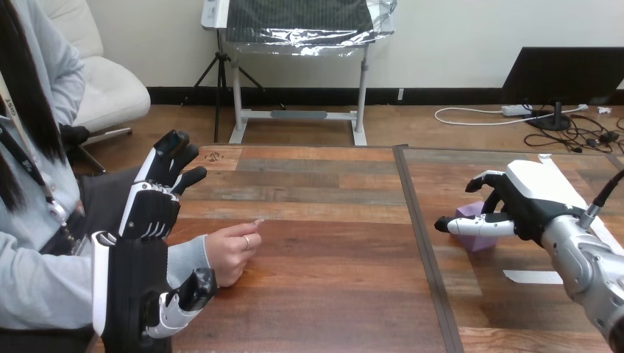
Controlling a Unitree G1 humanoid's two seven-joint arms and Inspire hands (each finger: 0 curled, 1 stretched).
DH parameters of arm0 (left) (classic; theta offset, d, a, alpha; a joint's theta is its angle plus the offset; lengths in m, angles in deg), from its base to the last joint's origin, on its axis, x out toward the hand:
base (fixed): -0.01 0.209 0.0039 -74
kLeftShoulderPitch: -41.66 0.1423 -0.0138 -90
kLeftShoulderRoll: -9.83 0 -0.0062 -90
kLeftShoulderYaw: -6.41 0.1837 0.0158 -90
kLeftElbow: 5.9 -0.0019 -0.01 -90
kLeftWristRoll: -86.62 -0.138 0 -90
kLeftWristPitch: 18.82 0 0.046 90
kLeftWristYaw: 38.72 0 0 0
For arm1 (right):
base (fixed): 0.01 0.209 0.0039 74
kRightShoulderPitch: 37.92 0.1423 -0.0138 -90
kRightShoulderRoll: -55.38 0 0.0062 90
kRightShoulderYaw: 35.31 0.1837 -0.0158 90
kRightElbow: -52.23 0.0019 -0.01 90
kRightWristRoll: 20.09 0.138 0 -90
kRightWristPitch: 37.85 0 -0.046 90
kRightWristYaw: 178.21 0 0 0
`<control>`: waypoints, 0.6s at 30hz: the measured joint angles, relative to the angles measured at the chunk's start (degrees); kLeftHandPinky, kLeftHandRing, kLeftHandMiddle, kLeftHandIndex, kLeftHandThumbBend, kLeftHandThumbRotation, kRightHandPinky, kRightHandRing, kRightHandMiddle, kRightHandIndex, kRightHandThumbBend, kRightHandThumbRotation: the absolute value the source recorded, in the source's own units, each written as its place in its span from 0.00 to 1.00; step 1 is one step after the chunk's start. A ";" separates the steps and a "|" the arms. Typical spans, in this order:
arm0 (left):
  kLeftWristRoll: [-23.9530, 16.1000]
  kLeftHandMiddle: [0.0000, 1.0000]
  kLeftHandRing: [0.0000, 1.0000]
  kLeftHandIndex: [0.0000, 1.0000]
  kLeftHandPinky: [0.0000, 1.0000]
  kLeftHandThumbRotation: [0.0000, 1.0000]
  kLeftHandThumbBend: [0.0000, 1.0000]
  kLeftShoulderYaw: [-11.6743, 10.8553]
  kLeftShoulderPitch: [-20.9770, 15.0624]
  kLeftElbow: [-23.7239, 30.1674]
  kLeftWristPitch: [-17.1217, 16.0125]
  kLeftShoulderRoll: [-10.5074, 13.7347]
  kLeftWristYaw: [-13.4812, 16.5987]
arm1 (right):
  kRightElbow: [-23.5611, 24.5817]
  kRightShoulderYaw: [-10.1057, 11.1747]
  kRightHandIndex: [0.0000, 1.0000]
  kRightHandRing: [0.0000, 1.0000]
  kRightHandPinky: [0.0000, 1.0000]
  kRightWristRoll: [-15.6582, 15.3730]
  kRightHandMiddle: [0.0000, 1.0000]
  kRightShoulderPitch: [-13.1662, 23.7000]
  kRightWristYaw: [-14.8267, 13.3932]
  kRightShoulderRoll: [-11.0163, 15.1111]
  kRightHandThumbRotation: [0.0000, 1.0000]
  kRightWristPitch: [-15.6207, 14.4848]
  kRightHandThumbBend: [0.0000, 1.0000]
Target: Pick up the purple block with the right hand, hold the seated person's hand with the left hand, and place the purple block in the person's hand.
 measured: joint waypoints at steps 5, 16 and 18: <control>-0.10 0.90 0.87 0.88 0.79 0.79 1.00 -0.07 0.00 0.00 0.00 -0.01 0.03 | 5.16 0.80 0.78 0.46 0.45 0.05 0.53 -2.65 0.98 1.06 0.71 -0.95 0.90; 0.15 0.90 0.87 0.88 0.80 0.78 1.00 0.08 -0.02 -0.01 0.00 0.08 -0.08 | 15.30 3.46 0.76 0.45 0.47 1.33 0.52 -7.29 2.91 2.90 0.72 -3.59 0.91; 0.07 0.90 0.87 0.88 0.79 0.79 1.00 0.05 -0.02 -0.01 0.00 0.08 -0.08 | 16.50 3.78 0.76 0.49 0.50 1.52 0.56 -7.73 3.27 3.15 0.72 -3.83 0.91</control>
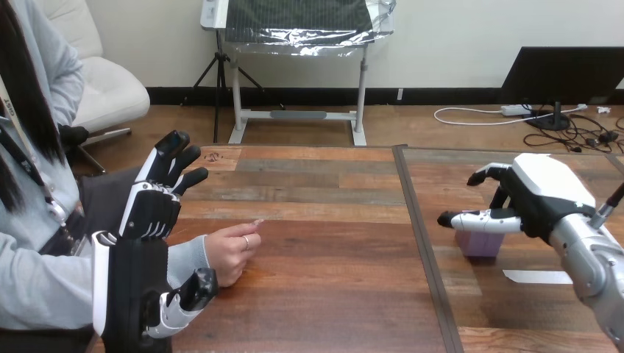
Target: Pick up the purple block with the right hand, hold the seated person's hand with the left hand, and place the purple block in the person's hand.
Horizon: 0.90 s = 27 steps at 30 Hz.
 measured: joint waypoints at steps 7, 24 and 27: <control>-0.28 0.90 0.86 0.88 0.78 0.80 1.00 -0.20 -0.02 -0.02 0.00 -0.01 0.04 | 6.17 2.00 0.73 0.57 0.54 0.83 0.65 -2.10 2.26 1.18 0.70 -1.56 0.89; -0.09 0.90 0.87 0.88 0.79 0.78 1.00 -0.12 -0.04 -0.04 0.00 0.03 -0.07 | 20.97 6.70 0.71 0.55 0.55 1.77 0.63 -5.83 8.04 2.51 0.72 -6.46 0.95; -0.13 0.90 0.87 0.88 0.79 0.79 1.00 -0.18 -0.05 -0.04 0.00 0.04 -0.06 | 23.48 7.52 0.71 0.55 0.56 2.01 0.64 -6.36 8.81 2.73 0.72 -7.42 0.96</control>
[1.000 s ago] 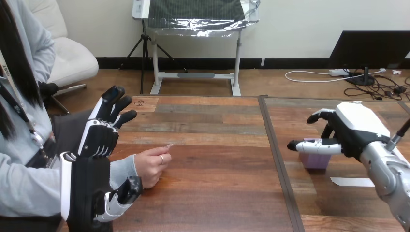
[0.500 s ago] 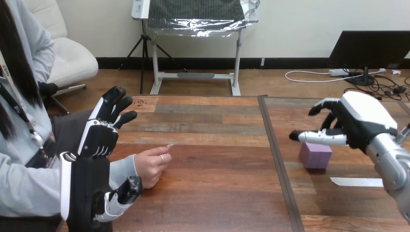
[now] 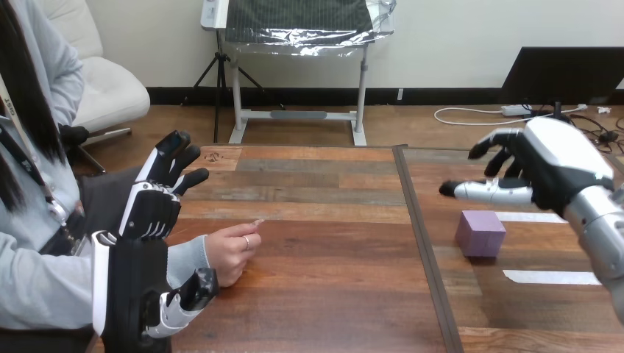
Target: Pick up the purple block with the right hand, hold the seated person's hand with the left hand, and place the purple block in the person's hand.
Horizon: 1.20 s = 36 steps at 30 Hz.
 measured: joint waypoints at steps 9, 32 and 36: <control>-0.16 0.90 0.87 0.88 0.79 0.79 1.00 -0.12 -0.15 0.00 0.01 0.00 0.02 | 5.58 3.44 0.72 0.55 0.51 1.58 0.60 -0.78 0.61 0.16 0.70 -0.55 0.99; 0.60 0.92 0.90 0.89 0.83 0.78 1.00 0.47 -0.21 0.01 1.61 0.20 -1.08 | -9.59 6.64 0.82 0.79 0.72 4.16 0.78 5.22 -9.91 0.48 0.78 16.30 1.00; 0.66 0.92 0.90 0.89 0.83 0.78 1.00 0.46 -0.21 0.01 1.61 0.20 -1.18 | -14.66 6.49 0.83 0.79 0.72 4.20 0.79 7.31 -11.27 0.47 0.79 19.08 1.00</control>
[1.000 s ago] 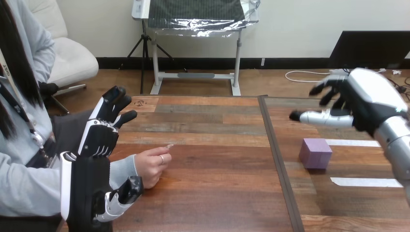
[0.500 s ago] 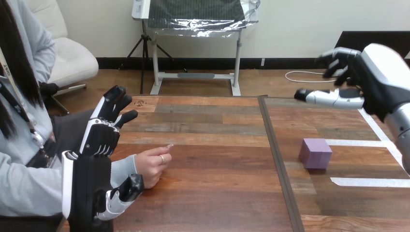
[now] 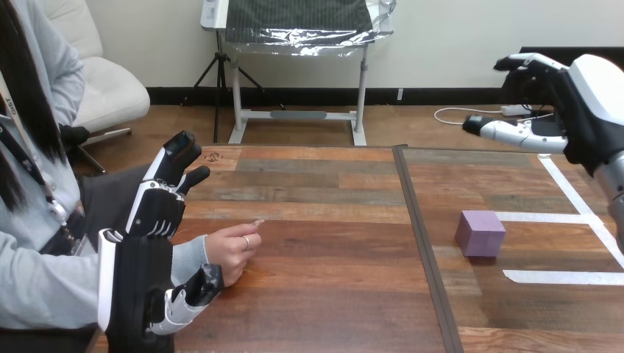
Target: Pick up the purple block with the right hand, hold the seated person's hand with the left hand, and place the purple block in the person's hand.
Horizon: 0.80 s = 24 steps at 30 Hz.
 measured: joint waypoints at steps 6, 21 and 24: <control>0.14 0.92 0.90 0.89 0.83 0.79 1.00 0.00 0.00 0.00 -0.01 0.00 -0.08 | -7.91 -0.91 0.85 0.79 0.73 -0.07 0.82 3.25 -1.91 -0.10 0.81 3.41 1.00; 0.52 0.92 0.90 0.89 0.83 0.79 1.00 -0.11 0.00 0.00 -0.09 0.05 -0.48 | -25.11 -4.82 0.87 0.85 0.75 -1.99 0.83 9.72 -8.60 -2.19 0.82 7.67 1.00; 0.49 0.92 0.89 0.89 0.82 0.79 1.00 -0.13 0.00 0.00 -0.09 0.04 -0.48 | -27.69 -5.68 0.88 0.87 0.77 -2.30 0.85 10.55 -9.29 -2.91 0.82 7.86 1.00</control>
